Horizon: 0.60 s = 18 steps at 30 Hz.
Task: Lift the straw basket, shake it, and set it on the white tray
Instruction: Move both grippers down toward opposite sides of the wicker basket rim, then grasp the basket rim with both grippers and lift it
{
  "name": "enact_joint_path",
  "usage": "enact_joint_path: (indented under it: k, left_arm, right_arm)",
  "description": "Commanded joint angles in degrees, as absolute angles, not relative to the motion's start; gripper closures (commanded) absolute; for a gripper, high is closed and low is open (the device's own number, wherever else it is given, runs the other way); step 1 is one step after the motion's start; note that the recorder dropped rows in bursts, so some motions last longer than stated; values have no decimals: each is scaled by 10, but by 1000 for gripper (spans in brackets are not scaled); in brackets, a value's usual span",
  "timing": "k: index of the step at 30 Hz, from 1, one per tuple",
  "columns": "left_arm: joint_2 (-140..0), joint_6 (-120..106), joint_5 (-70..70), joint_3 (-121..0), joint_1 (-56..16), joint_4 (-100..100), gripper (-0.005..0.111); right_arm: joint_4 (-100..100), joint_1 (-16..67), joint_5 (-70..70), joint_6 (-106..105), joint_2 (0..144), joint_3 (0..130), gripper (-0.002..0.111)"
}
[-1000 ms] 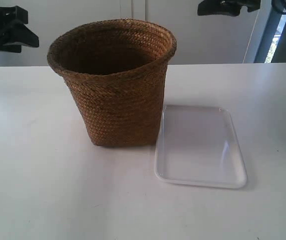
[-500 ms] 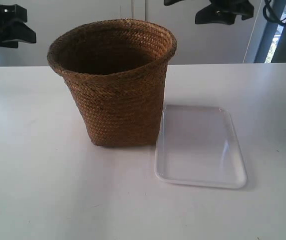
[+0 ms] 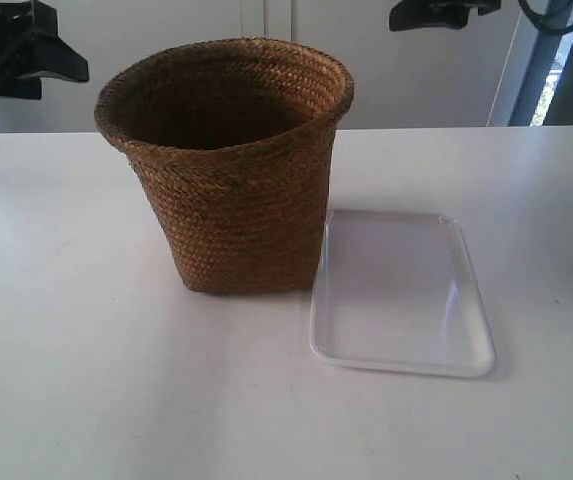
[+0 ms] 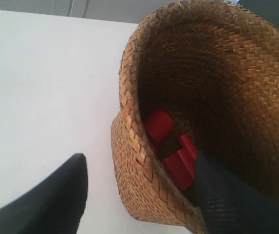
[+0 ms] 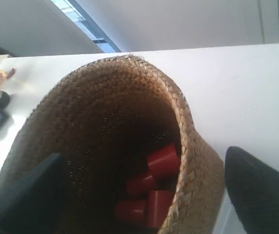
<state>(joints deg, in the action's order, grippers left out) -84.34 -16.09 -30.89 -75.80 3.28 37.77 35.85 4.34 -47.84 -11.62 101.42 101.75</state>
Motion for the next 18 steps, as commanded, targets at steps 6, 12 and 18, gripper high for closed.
enact_joint_path:
  k: [6,12,18]
  left_arm:
    - [-845,-163,-330,-761,33,406,40]
    - [-881,-165,-330,-761,21,432,40]
    - [-907,-168,-286,-761,-8,432,40]
  right_arm:
    - [210,90,-512,-36,1065,1094,26]
    - [210,116,-509,-12,1099,1102,26]
    - [132,119,-503,44,1118,1102,26]
